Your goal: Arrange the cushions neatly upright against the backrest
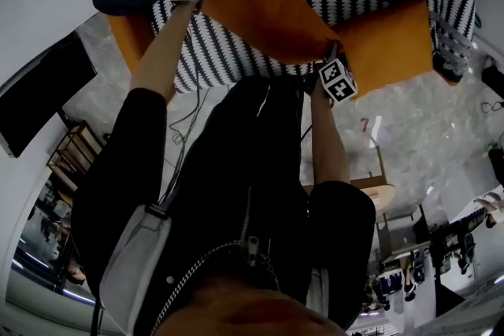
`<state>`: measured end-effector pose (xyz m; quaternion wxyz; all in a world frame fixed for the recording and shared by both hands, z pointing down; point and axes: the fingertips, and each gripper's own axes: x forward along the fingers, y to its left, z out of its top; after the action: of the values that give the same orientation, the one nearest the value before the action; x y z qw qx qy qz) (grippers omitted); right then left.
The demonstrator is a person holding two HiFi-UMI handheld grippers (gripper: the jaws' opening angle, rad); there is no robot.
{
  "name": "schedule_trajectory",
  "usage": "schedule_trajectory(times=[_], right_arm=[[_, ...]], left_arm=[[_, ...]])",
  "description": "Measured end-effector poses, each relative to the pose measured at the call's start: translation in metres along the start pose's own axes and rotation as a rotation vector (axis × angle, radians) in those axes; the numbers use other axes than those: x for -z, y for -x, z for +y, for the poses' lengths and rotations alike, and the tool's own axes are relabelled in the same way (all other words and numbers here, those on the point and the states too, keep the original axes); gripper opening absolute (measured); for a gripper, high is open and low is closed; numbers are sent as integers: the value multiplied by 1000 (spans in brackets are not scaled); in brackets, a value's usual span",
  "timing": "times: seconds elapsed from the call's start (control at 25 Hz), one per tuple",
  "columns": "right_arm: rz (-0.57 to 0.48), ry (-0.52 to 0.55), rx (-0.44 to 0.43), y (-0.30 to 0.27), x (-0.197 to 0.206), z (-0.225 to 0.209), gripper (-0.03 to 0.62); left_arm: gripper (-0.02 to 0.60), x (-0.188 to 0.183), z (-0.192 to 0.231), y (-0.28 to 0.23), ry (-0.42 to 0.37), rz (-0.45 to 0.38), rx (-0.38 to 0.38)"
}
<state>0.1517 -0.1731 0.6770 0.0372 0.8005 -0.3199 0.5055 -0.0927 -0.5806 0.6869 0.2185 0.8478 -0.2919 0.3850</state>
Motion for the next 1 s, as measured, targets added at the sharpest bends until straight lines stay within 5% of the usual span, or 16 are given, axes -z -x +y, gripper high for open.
schedule_trajectory(times=[0.6,1.0], right_arm=[[-16,409,-108,10,-29,57,50],[-68,684,-286,4,-38,162,44]], left_arm=[[31,75,34,126,187,-179,-131],[31,155,71,232,374,-295,-304]])
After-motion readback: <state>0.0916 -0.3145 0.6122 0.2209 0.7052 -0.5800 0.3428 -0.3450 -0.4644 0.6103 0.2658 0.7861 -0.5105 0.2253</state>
